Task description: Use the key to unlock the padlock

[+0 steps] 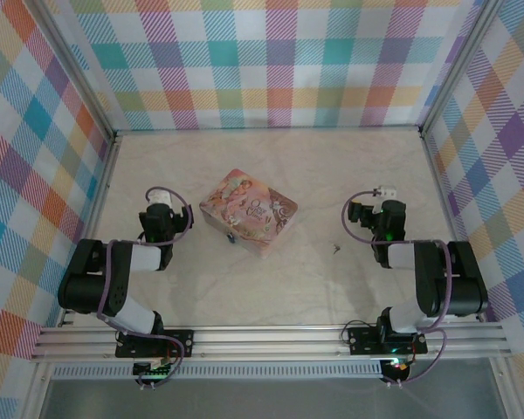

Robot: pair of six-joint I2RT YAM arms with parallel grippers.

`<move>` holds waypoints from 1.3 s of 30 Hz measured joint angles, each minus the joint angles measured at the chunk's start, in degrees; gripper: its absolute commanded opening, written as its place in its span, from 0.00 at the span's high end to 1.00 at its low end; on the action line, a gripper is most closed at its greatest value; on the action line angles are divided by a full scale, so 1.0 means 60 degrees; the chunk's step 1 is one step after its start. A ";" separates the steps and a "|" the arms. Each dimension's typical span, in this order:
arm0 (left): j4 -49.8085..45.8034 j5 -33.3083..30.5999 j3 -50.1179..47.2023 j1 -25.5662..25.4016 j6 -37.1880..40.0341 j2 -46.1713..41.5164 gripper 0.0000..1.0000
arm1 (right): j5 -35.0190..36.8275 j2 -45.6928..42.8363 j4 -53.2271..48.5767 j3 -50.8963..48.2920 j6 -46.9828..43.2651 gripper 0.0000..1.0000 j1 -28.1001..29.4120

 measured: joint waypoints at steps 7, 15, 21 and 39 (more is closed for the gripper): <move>-0.1701 -0.0284 0.1166 0.0029 -0.0404 -0.1395 0.00 | 0.0040 -0.1494 -0.2175 0.1355 0.0466 0.00 0.0000; -0.4962 0.1384 0.3643 0.0852 -0.2867 -0.2262 0.00 | -0.1071 -0.2871 -0.5574 0.2725 0.3617 0.01 -0.0040; -0.6779 0.4029 0.5683 0.0940 -0.3654 -0.0900 0.02 | -0.3486 -0.2973 -0.6921 0.2954 0.4994 0.01 0.0211; -0.9085 0.7384 0.7428 -0.0441 -0.3887 0.2248 0.23 | -0.4594 -0.2747 -0.7938 0.2175 0.6958 0.07 0.3493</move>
